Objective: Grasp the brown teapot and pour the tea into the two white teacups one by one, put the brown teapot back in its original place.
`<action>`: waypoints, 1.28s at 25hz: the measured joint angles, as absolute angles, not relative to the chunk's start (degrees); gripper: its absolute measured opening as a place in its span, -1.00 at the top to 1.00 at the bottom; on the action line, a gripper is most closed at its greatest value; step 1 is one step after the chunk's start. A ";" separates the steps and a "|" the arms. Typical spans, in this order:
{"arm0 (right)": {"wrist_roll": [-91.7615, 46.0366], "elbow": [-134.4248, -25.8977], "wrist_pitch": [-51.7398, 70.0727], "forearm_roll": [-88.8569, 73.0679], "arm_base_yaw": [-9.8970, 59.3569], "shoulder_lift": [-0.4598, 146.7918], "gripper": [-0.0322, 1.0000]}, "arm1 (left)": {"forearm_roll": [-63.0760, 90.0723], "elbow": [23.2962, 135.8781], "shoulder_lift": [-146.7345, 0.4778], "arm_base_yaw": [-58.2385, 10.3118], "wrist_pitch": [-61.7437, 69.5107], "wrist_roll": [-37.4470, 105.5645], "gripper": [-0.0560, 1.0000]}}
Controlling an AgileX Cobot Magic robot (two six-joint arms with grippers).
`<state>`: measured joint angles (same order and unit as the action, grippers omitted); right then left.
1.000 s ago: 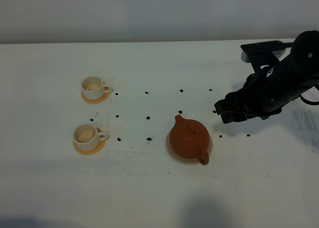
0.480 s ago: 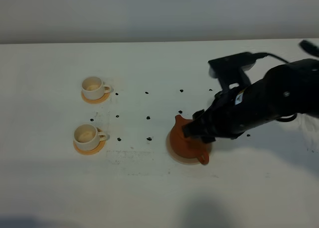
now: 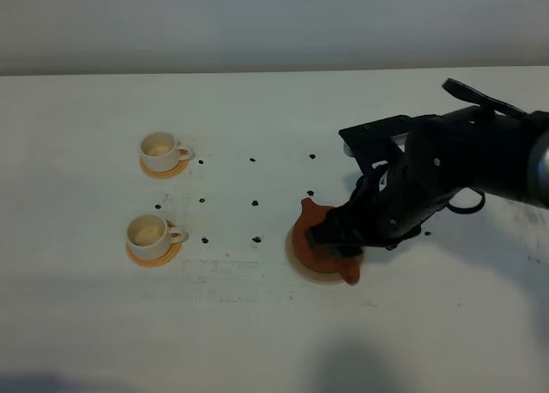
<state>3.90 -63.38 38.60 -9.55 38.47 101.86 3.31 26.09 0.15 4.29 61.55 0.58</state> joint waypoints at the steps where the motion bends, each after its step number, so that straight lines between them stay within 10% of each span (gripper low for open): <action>1: 4.59 -64.02 39.04 -8.64 38.47 102.49 -0.05 | 2.74 26.09 0.15 4.29 61.55 0.58 -0.14; 32: 6.95 -65.19 41.13 -3.09 38.53 107.29 -0.04 | 0.00 26.09 0.15 4.29 61.55 0.58 -0.14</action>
